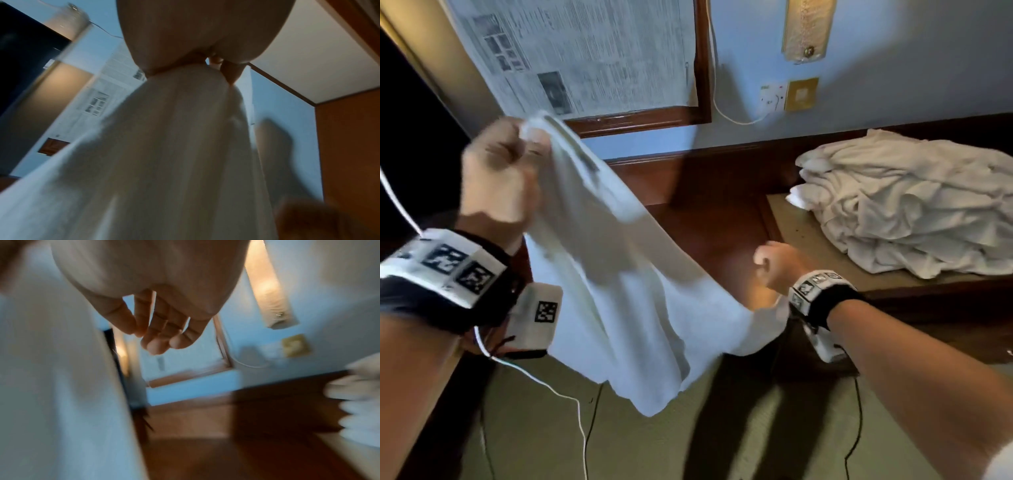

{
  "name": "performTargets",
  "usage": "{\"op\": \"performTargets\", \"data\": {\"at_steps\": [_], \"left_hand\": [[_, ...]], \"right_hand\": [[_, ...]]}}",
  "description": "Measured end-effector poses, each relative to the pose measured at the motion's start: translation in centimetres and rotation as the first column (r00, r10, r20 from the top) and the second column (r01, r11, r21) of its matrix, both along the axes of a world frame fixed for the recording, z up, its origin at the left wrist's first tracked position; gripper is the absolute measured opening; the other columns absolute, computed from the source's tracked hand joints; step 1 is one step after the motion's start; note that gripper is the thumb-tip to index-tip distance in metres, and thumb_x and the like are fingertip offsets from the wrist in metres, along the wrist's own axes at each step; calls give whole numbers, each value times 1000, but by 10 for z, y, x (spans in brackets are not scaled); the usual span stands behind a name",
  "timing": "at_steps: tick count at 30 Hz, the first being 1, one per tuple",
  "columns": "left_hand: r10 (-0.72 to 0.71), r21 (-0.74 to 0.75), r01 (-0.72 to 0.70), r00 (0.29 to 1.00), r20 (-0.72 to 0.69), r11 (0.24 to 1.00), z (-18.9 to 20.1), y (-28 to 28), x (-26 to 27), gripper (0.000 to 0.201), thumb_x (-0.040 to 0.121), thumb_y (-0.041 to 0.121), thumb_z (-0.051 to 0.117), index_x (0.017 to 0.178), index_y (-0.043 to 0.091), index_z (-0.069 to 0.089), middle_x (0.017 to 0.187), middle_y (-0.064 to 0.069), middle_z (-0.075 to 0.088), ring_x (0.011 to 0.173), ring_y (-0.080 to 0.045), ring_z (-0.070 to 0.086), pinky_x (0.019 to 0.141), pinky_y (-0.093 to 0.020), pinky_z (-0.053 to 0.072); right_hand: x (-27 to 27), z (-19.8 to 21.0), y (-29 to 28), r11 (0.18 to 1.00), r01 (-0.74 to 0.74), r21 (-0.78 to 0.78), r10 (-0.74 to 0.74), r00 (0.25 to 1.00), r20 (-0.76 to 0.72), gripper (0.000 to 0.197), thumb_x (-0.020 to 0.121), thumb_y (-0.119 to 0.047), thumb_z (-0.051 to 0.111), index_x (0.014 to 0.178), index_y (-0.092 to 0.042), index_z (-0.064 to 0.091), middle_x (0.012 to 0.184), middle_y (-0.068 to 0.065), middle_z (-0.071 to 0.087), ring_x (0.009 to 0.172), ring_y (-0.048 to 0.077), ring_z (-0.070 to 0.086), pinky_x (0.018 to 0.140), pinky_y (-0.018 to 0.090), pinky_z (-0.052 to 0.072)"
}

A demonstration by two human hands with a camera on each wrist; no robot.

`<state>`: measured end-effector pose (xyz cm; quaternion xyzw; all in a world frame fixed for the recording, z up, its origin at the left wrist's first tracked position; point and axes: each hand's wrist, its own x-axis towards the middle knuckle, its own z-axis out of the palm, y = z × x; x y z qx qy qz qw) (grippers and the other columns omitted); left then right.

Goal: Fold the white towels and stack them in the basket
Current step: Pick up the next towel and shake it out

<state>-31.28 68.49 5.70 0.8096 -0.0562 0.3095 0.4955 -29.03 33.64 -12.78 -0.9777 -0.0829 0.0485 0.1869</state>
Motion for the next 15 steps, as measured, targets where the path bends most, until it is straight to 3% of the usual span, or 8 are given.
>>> {"op": "performTargets", "data": {"at_steps": [1, 3, 5, 6, 7, 9, 12, 15], "left_hand": [[-87, 57, 87, 996, 1, 995, -7, -14, 0, 25, 101, 29, 53, 76, 28, 53, 70, 7, 47, 60, 3, 39, 58, -20, 35], [-189, 144, 197, 980, -62, 970, -16, -36, -1, 24, 99, 26, 53, 75, 22, 54, 71, -9, 44, 64, -6, 39, 59, -24, 34], [-267, 155, 287, 954, -139, 945, -26, -48, 7, 26, 97, 26, 53, 79, 8, 58, 73, -23, 47, 72, -13, 41, 64, -28, 35], [-293, 182, 321, 942, -165, 930, -27, -55, 7, 28, 96, 26, 53, 81, 4, 59, 76, -26, 51, 73, -12, 44, 67, -27, 36], [-329, 193, 359, 929, -170, 913, -29, -60, 5, 24, 95, 26, 54, 80, 8, 62, 77, -18, 59, 73, -10, 48, 69, -25, 39], [-350, 173, 382, 917, -190, 908, -33, -63, 9, 18, 94, 27, 56, 78, 24, 64, 79, 11, 67, 75, 2, 56, 74, -18, 44], [-321, 181, 356, 927, -195, 917, -34, -62, 15, 22, 94, 32, 58, 76, 20, 64, 83, 3, 70, 78, -3, 58, 76, -23, 46], [-330, 176, 358, 928, -171, 917, -32, -60, 17, 28, 92, 34, 57, 78, 10, 63, 74, 5, 60, 72, -7, 51, 72, -27, 43]], "right_hand": [[1, 10, 18, 983, -94, 159, 71, 987, 143, 24, 74, -37, 43, 79, -21, 61, 85, 1, 61, 80, 28, 62, 68, 35, 50], [-5, 45, 58, 863, -298, 408, 154, 924, 349, 15, 80, -26, 53, 77, -18, 65, 68, -6, 60, 60, 13, 56, 59, 30, 49], [-13, 79, 90, 729, -407, 551, 144, 877, 457, 7, 87, -16, 64, 82, -14, 69, 65, -11, 58, 53, 2, 50, 57, 17, 42], [-15, 93, 99, 680, -407, 609, 121, 882, 454, 6, 89, -19, 67, 86, -15, 70, 67, -12, 60, 54, 2, 51, 57, 17, 42], [-13, 101, 104, 638, -395, 661, 100, 894, 437, 9, 90, -24, 68, 89, -15, 70, 70, -11, 63, 56, 3, 54, 58, 19, 45], [-6, 107, 104, 644, -353, 679, 9, 891, 454, 17, 86, -32, 72, 88, -16, 69, 74, -7, 66, 61, 8, 58, 59, 27, 48], [-1, 115, 95, 760, -261, 596, -151, 820, 552, 26, 82, -33, 76, 75, -15, 58, 67, -7, 56, 59, 16, 52, 57, 35, 46], [-5, 115, 97, 753, -246, 610, -142, 845, 515, 29, 84, -29, 75, 68, -13, 57, 59, -5, 57, 55, 16, 52, 57, 40, 48]]}}
